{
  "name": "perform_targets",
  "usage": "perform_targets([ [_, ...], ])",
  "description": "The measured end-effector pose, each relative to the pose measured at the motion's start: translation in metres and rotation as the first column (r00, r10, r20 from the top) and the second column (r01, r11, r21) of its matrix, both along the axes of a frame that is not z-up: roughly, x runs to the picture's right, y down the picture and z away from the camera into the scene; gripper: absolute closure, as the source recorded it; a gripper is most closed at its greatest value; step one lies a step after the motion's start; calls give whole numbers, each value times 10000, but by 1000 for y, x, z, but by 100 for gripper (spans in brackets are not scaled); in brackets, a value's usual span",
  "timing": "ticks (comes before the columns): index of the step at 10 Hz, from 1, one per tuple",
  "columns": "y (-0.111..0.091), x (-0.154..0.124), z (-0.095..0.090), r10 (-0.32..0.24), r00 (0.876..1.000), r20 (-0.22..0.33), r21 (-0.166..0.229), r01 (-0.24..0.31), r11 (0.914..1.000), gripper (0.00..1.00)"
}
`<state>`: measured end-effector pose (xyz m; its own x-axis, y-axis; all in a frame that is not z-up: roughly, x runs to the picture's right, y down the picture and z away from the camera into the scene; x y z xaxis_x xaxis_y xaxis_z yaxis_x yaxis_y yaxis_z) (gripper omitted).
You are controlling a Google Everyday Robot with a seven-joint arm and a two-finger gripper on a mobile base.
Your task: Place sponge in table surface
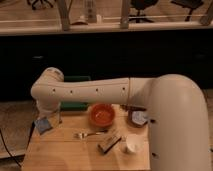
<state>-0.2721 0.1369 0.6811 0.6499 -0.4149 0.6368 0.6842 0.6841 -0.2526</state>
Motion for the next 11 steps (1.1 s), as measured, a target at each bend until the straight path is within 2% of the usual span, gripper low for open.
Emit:
perform_targets([
  [3, 2, -3, 0, -82, 9996, 275, -229, 88, 9997, 100],
  [6, 10, -6, 8, -148, 9986, 507, -465, 172, 9988, 100],
  [11, 42, -6, 51, -167, 9960, 882, -922, 249, 9954, 100],
])
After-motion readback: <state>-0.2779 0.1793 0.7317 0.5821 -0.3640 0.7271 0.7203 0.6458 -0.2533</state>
